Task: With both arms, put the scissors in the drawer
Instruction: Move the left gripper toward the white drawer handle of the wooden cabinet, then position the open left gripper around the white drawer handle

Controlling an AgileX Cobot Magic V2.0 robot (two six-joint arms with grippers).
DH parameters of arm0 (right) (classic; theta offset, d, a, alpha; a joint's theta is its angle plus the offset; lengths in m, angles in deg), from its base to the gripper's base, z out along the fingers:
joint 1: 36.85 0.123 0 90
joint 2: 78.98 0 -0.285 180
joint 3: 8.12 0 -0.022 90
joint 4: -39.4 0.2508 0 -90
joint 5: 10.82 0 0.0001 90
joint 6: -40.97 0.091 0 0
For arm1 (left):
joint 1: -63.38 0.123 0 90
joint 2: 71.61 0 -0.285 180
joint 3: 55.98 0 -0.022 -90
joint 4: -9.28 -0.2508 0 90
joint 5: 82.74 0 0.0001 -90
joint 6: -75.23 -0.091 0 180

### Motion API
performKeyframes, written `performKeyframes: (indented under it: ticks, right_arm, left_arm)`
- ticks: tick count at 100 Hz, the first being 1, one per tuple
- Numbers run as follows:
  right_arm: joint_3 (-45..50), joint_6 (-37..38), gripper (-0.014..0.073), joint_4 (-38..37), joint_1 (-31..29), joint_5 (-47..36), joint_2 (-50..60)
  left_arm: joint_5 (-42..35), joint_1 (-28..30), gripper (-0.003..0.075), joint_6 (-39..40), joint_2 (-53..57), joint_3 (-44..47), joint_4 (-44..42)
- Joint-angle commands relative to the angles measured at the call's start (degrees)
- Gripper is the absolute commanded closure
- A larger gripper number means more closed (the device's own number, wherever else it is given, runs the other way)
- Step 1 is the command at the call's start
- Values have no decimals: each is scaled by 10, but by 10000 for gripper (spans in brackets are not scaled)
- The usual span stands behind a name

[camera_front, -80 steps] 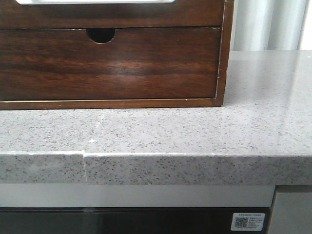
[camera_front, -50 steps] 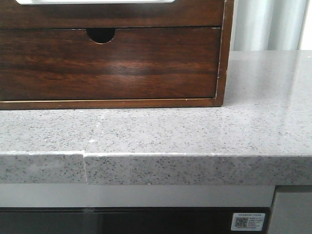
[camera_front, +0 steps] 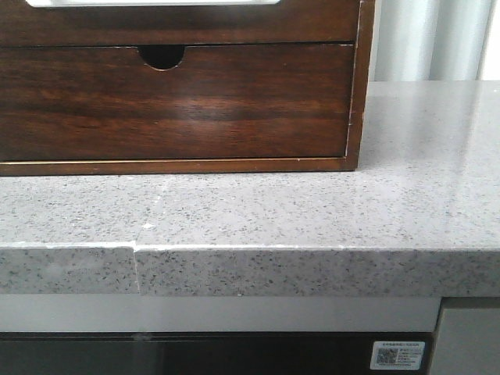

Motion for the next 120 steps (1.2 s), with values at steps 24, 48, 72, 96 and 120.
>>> performKeyframes:
  ticks: [24, 48, 72, 96, 120]
  right_arm:
    - [9, -3, 662, -7, -2, -47, 13]
    - [-54, -3, 662, 4, -2, 8, 10]
    - [-186, -3, 662, 3, -2, 134, -43]
    - [-313, -23, 662, -1, -2, 219, -152]
    - [-369, -32, 662, -1, -2, 245, -232]
  left_arm:
    - [-54, 1, 741, 6, 18, 21, 6]
    - [-62, 1, 741, 6, 18, -33, 86]
    - [15, 1, 741, 6, -25, -146, 87]
    - [137, 1, 741, -9, -136, -285, 74]
    - [165, 1, 741, -43, -223, -357, 71]
